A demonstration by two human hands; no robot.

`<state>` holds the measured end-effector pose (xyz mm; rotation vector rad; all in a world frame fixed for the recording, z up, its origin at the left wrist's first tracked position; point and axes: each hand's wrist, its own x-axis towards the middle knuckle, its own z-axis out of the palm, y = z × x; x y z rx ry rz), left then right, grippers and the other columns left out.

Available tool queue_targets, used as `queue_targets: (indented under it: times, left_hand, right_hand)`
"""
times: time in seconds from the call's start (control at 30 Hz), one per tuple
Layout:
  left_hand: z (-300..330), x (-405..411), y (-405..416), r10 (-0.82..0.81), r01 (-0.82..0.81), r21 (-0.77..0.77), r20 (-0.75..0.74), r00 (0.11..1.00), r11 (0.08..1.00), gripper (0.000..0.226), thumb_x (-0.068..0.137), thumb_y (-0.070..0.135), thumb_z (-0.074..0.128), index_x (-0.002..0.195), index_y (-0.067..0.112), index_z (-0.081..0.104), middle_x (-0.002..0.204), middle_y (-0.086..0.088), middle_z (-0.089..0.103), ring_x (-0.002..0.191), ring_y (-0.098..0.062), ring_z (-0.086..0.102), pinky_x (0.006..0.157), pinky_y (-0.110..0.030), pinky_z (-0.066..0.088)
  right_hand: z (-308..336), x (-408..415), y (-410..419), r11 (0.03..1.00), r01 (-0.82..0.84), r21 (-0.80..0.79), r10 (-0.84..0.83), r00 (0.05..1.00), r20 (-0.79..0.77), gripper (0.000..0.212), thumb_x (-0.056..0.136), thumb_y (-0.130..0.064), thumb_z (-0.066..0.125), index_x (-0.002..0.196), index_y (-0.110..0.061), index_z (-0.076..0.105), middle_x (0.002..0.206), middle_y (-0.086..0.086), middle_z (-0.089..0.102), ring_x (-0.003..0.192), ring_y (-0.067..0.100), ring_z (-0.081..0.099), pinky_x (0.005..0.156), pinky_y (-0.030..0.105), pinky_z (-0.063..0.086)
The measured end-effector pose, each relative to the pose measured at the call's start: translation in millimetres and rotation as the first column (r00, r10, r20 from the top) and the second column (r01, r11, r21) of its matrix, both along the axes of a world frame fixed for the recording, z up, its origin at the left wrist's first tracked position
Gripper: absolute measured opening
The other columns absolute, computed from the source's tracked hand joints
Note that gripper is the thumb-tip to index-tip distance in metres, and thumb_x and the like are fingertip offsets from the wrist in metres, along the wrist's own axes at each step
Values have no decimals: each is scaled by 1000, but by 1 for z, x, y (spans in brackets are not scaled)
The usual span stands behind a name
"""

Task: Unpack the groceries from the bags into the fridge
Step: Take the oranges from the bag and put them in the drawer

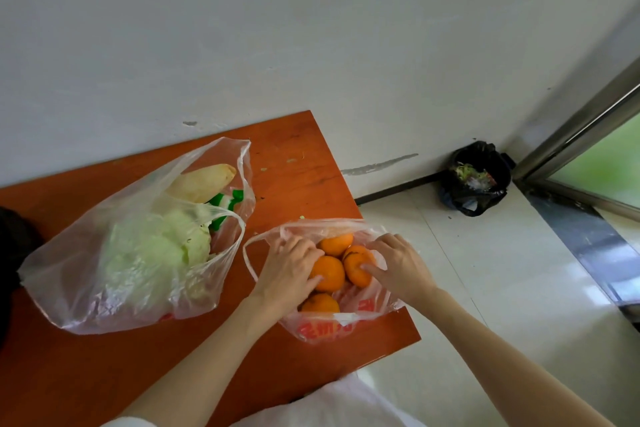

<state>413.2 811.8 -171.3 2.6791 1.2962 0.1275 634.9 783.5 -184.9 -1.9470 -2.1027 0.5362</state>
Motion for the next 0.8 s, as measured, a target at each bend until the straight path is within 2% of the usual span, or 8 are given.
queue_targets:
  times: [0.07, 0.17, 0.27, 0.4, 0.53, 0.7, 0.8]
  left_hand:
    - [-3, 12, -4, 8, -11, -41, -71, 997, 999, 44, 78, 44, 65, 114, 19, 61, 115, 0, 60, 116, -23, 50, 94, -48, 35]
    - [-10, 23, -7, 60, -81, -119, -175, 983, 989, 52, 85, 54, 51, 127, 23, 47, 130, 2, 49, 125, -21, 37, 101, -45, 25]
    - [-15, 29, -8, 106, -144, -154, -232, 967, 977, 58, 84, 55, 52, 131, 25, 38, 134, 2, 45, 127, -22, 35, 104, -47, 23]
    - [-17, 33, -7, 134, -191, -191, -276, 952, 963, 64, 82, 49, 58, 134, 23, 31, 136, 1, 46, 130, -25, 32, 107, -53, 16]
    - [-20, 33, -4, 166, -225, -237, -243, 956, 945, 63, 80, 44, 62, 132, 24, 33, 134, 1, 48, 128, -25, 32, 106, -50, 19]
    - [-23, 29, -4, 180, -218, -199, -193, 965, 955, 63, 73, 56, 61, 125, 25, 45, 126, 2, 56, 123, -24, 40, 104, -48, 23]
    - [-21, 25, -6, 192, -212, -224, -108, 976, 951, 64, 73, 57, 63, 125, 22, 47, 126, 1, 57, 122, -24, 44, 104, -46, 26]
  right_hand:
    - [-3, -3, 1, 998, -66, -15, 66, 998, -9, 44, 87, -36, 60, 127, -21, 54, 129, 2, 54, 118, 24, 45, 99, 38, 36]
    - [-8, -5, 5, 968, -146, -205, 148, 989, -4, 60, 86, -40, 58, 139, -26, 35, 147, -4, 33, 134, 20, 29, 108, 40, 26]
    - [-11, -2, 12, 935, -177, -307, 182, 983, -10, 74, 82, -41, 63, 143, -27, 23, 151, -4, 25, 137, 23, 24, 111, 45, 26]
    - [-20, 4, 21, 893, -183, -411, 206, 979, 12, 85, 77, -41, 69, 144, -26, 18, 149, 1, 29, 133, 28, 29, 109, 48, 29]
    - [-28, 5, 22, 894, -162, -417, 156, 987, -49, 91, 70, -43, 75, 142, -25, 22, 146, 4, 35, 131, 28, 34, 108, 48, 31]
    - [-26, 4, 13, 930, -120, -348, 86, 990, -112, 90, 67, -48, 75, 139, -27, 24, 139, 5, 41, 122, 26, 46, 100, 41, 41]
    - [-10, 4, 6, 945, -82, -318, 32, 987, -157, 88, 70, -54, 72, 139, -31, 22, 141, 2, 37, 124, 22, 43, 99, 38, 41]
